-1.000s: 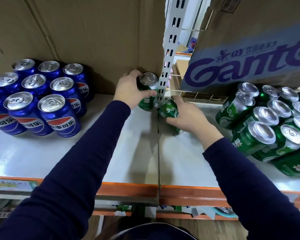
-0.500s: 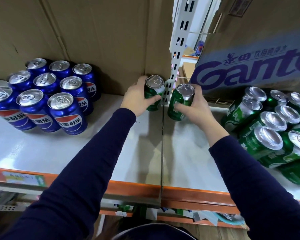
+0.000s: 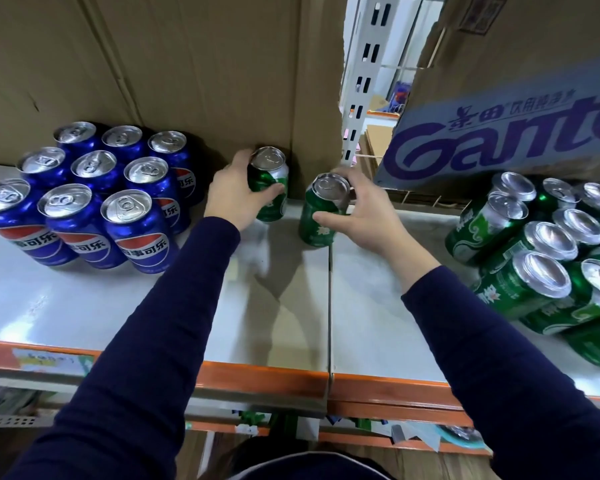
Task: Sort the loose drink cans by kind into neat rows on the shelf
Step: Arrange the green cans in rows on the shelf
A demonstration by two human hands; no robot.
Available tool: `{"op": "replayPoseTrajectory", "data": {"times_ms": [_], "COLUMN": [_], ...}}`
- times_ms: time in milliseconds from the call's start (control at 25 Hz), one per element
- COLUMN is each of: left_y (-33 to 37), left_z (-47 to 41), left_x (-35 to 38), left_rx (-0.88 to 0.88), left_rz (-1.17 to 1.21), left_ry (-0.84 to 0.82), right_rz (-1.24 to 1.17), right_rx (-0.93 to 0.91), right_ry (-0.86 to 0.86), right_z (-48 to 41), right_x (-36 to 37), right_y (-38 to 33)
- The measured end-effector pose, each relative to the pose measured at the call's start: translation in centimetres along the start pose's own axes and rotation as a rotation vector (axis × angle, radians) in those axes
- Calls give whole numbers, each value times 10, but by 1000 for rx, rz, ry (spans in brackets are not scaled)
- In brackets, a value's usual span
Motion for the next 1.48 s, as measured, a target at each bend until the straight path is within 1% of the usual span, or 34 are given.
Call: {"op": "replayPoseTrajectory", "data": {"times_ms": [200,440,560,640,760,1000,1280,1480], "left_y": [-8,-13,-15,-16,-14,-11,-12,-9], "left_z": [-2,-4,-7,-8,-8,-12,-14,-3], "left_x": [-1,0,0,0,0,4,3,-1], "left_rx": [-7,-24,-35,-32,-11,-6,16,19], "left_rz": [78,159,189,182,175,187,143,146], "left_ry": [-61,-107,-126,-125,-117,-94,-164,-98], "right_rz": [142,466,559,577,601,567,520,447], "right_rx": [-57,-74,-94,-94,-77,-66,-77,-107], "right_ry": [-4,47,20,21,73,143,111,121], "right_z": [-24,-34,-37,-40,-42,-38,-30,-26], "right_x": [8,10,13,13,13,15,13,8], "right_y": [-29,-45,-46,-44,-41,-38,-34,-38]}}
Point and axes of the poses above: each hand's wrist, its own z-axis away from the middle knuckle, its own x-axis out of the palm, y = z × x, the point moved 9 cm from there along -z, towards the middle knuckle, and after that the axes turned 5 degrees about z, right-handed, at the moved point
